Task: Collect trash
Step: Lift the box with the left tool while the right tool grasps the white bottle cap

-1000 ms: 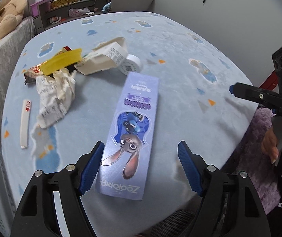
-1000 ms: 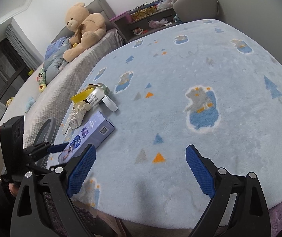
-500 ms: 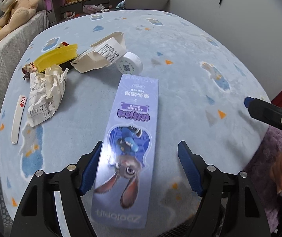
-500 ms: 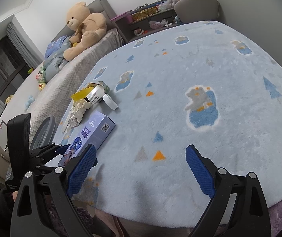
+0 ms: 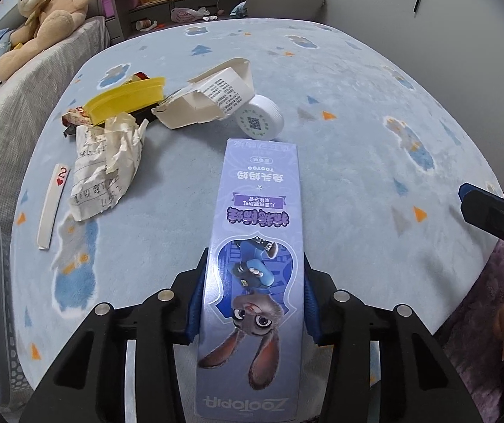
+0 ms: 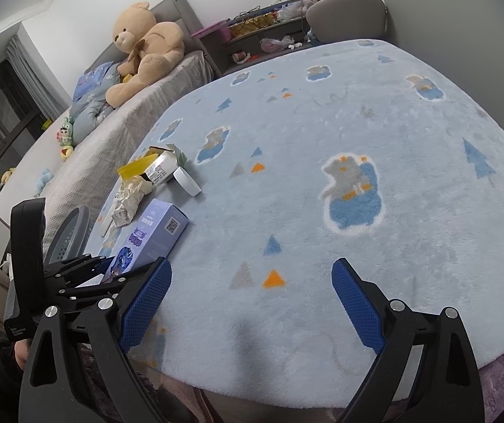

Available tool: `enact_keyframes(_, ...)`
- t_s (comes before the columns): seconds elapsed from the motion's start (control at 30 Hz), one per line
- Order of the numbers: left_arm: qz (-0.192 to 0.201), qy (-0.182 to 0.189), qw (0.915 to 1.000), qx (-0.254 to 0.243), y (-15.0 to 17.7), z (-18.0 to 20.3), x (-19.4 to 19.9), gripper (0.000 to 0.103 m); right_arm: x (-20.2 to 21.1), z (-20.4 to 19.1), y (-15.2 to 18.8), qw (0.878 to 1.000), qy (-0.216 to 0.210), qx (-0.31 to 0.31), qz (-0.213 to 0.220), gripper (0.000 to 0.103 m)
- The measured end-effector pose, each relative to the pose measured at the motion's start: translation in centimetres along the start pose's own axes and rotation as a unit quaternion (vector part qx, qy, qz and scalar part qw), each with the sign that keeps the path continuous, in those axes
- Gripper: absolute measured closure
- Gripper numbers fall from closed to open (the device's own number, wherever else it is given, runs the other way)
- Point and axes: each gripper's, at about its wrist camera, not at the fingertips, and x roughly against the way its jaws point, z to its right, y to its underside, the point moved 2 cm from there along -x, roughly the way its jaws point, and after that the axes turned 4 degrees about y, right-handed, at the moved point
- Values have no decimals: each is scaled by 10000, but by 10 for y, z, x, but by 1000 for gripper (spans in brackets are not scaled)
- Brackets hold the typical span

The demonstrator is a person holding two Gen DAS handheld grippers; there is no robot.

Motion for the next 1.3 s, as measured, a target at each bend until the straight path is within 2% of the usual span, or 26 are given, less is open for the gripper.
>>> enact_keyframes(0.33, 432, -174, 9984, 325, 1, -30, 43, 60, -9, -19, -4, 9997, 76, 237, -65, 13)
enact_keyframes(0.6, 989, -702, 9912, 539, -12, -74, 90, 60, -29, -52, -19, 9984, -3, 561, -20, 12)
enact_keyframes(0.83, 1191, -973, 9827, 1032, -10, -118, 99, 60, -64, -88, -33, 9943, 88, 1058, -62, 13)
enact_keyframes(1.03, 1288, -1244, 9757, 1264, -4, -140, 101, 60, -98, -100, -48, 9903, 484, 1298, -73, 13)
enact_keyframes(1.13, 1340, -1275, 9731, 1371, -2, -148, 103, 59, -114, -99, -54, 9878, 741, 1362, -142, 16)
enact_keyframes(1.3, 1285, -1281, 9713, 1538, 1, -160, 99, 59, -129, -97, -61, 9856, 961, 1374, -233, 31)
